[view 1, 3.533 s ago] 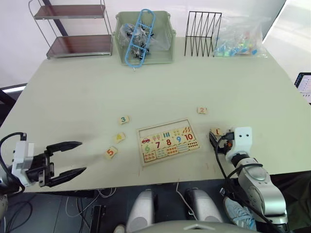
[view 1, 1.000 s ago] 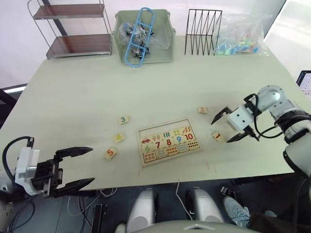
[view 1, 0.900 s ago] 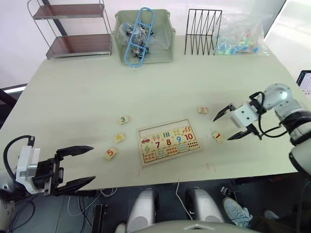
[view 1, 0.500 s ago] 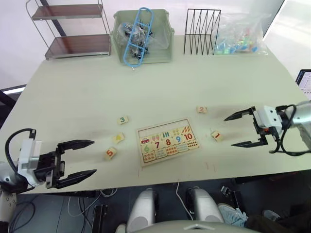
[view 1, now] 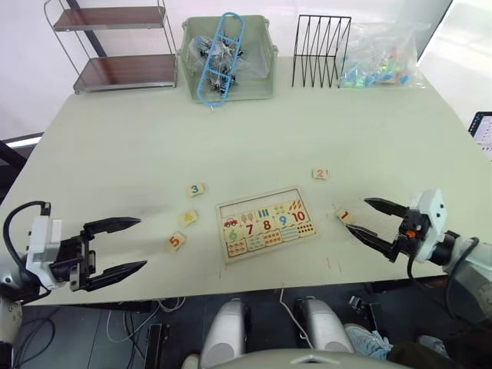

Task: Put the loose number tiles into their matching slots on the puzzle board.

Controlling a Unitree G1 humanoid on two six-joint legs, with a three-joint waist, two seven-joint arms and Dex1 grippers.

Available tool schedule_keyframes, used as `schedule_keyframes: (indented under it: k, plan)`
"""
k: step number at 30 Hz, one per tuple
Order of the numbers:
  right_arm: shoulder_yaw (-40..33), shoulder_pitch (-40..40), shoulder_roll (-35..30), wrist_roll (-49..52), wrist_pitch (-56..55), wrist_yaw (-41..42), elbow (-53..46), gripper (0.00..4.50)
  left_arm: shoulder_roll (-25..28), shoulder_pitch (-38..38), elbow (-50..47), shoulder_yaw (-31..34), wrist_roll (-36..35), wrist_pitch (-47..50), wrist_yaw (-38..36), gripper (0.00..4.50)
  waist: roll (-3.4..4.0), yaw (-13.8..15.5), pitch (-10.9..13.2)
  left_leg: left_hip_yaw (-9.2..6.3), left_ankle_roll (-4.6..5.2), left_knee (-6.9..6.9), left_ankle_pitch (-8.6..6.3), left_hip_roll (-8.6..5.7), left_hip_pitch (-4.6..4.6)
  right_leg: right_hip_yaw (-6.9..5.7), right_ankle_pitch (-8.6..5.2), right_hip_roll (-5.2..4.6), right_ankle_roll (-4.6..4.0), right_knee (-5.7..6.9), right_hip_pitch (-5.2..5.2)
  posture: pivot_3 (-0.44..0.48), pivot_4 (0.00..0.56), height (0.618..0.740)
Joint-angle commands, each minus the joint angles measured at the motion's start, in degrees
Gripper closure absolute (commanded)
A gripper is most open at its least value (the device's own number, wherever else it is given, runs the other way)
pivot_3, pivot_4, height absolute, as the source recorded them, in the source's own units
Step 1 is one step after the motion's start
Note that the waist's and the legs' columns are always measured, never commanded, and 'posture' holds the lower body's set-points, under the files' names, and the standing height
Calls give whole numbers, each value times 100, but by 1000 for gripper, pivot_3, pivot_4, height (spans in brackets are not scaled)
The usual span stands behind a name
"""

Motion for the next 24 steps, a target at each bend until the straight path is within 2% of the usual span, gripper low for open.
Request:
schedule_keyframes:
  k: [1,10,24]
  plan:
    - [-221,48,331,-211,181,-517,-307,38,137,-14,59,24,-117,-121,-170,0,-2,-5,-1,1,0,0,0,0,0,0,0,0,0,0,0,0,150,740]
    - [14,28,904,-1013,587,-1093,-275,38,201,-27,132,-139,-213,-247,-170,0,-7,-12,-5,0,0,0,0,1,-1,-2,-1,3,0,-1,0,0,150,740]
    - [376,-140,1548,-1811,657,-1207,-38,38,319,155,378,-317,-429,-626,-170,0,-13,-16,-8,-1,0,-1,0,1,-1,-3,-1,4,-1,-1,-1,0,150,740]
